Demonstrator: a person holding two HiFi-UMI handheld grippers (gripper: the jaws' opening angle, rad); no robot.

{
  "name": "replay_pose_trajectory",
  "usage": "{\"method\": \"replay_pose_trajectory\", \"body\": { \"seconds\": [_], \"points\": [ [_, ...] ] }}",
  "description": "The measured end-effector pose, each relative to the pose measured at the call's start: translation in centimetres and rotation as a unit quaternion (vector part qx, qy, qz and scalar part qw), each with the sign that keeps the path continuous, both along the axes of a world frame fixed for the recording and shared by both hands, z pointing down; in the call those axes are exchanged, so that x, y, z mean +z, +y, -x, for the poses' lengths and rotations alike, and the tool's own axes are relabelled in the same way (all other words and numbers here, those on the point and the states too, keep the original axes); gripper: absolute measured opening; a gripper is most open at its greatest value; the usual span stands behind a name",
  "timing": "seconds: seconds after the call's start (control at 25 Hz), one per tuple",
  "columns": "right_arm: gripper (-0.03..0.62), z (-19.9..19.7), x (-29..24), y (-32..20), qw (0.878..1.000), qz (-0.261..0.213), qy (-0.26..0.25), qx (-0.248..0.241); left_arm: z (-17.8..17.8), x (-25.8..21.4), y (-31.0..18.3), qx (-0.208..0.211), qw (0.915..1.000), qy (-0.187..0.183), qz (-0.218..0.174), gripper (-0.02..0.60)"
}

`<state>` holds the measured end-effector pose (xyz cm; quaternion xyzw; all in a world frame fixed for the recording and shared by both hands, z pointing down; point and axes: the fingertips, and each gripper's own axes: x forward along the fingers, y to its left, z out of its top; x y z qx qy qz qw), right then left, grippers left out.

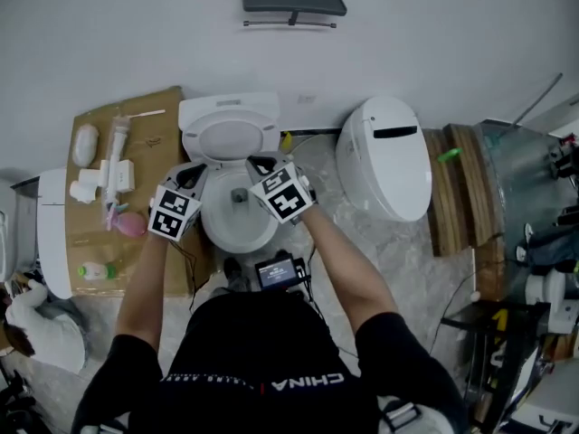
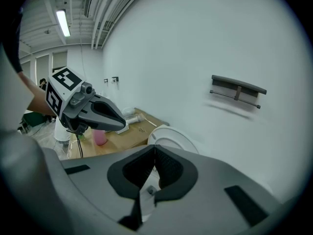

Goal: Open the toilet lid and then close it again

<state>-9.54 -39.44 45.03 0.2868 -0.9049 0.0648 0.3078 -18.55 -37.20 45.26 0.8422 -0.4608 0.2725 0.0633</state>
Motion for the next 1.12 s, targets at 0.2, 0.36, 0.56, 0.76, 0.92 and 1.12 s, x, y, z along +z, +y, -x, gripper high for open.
{"method": "replay_pose_trajectory", "body": {
  "seconds": [0.2, 0.36, 0.56, 0.76, 0.92, 1.12],
  "points": [
    [0.014, -0.9, -0.9, -1.8, 1.000, -0.003, -0.007, -0.016, -1.2, -1.1, -0.9, -0.021, 0.9997, 0.002, -0.009, 0.009],
    [0.014, -0.9, -1.1, -2.3, 1.000, -0.002, -0.011, -0.025, -1.8, -1.2, -1.1, -0.026, 0.9996, -0.001, -0.009, 0.009],
    [0.014, -0.8, -0.7, -2.6, 0.999, -0.003, -0.007, -0.033, -1.5, -0.9, -1.5, -0.031, 0.9995, -0.004, -0.007, 0.009],
    [0.015, -0.9, -0.4, -3.4, 0.999, 0.001, -0.008, -0.035, -1.6, -0.6, -2.4, -0.027, 0.9996, -0.006, -0.004, 0.009],
    [0.015, -0.3, 0.7, -5.1, 0.999, 0.004, 0.001, -0.042, -1.4, 0.4, -4.3, -0.018, 0.9995, -0.025, 0.004, 0.011],
    [0.017, 1.2, 3.4, -9.0, 0.998, 0.013, 0.014, -0.052, -0.4, 2.9, -8.5, -0.007, 0.9983, -0.054, 0.018, 0.027]
  ]
}}
